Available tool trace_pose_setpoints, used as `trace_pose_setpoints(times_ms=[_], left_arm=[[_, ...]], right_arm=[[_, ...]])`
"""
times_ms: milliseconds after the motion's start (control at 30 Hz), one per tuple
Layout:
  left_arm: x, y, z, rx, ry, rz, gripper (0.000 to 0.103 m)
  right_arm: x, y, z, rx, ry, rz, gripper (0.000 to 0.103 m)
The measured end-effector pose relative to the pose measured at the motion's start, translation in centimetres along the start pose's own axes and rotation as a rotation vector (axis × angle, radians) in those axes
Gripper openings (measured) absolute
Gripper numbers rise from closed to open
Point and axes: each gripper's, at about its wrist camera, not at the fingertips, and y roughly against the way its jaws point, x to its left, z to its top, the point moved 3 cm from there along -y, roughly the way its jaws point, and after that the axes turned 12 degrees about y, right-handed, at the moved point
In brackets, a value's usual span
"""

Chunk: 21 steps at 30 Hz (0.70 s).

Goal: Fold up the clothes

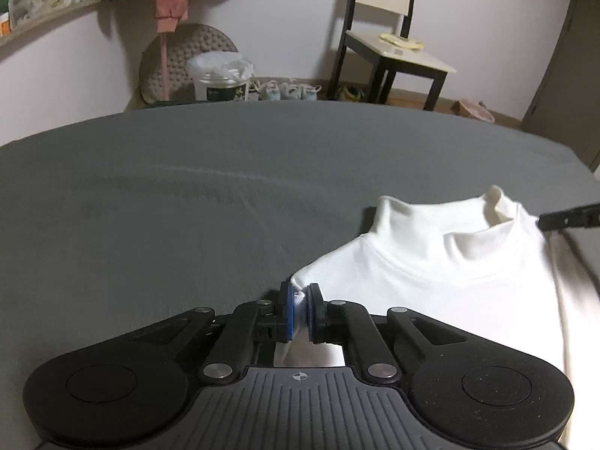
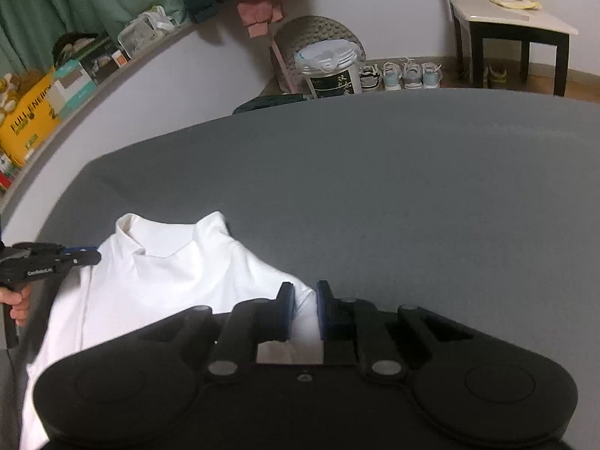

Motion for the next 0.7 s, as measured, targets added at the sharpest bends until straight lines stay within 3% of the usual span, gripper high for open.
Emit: trace_pose_setpoints(times_ms=[200, 400, 533, 700], left_arm=[[0.0, 3.7, 0.4, -0.097, -0.027, -0.025, 0.005], [-0.5, 11.4, 0.2, -0.197, -0.12, -0.118, 0.005], [0.1, 17.2, -2.0, -0.256, -0.169, -0.188, 0.005], [0.4, 24.3, -8.5, -0.271, -0.321, -0.309, 0.005]], right_arm=[[1.1, 2.9, 0.0, -0.071, 0.019, 0.005, 0.007], [4.1, 9.3, -0.7, -0.146, 0.079, 0.074, 0.006], [6.0, 14.6, -3.0, -0.184, 0.098, 0.109, 0.006], [9.5, 21.6, -8.6, -0.199, 0.165, 0.138, 0.006]])
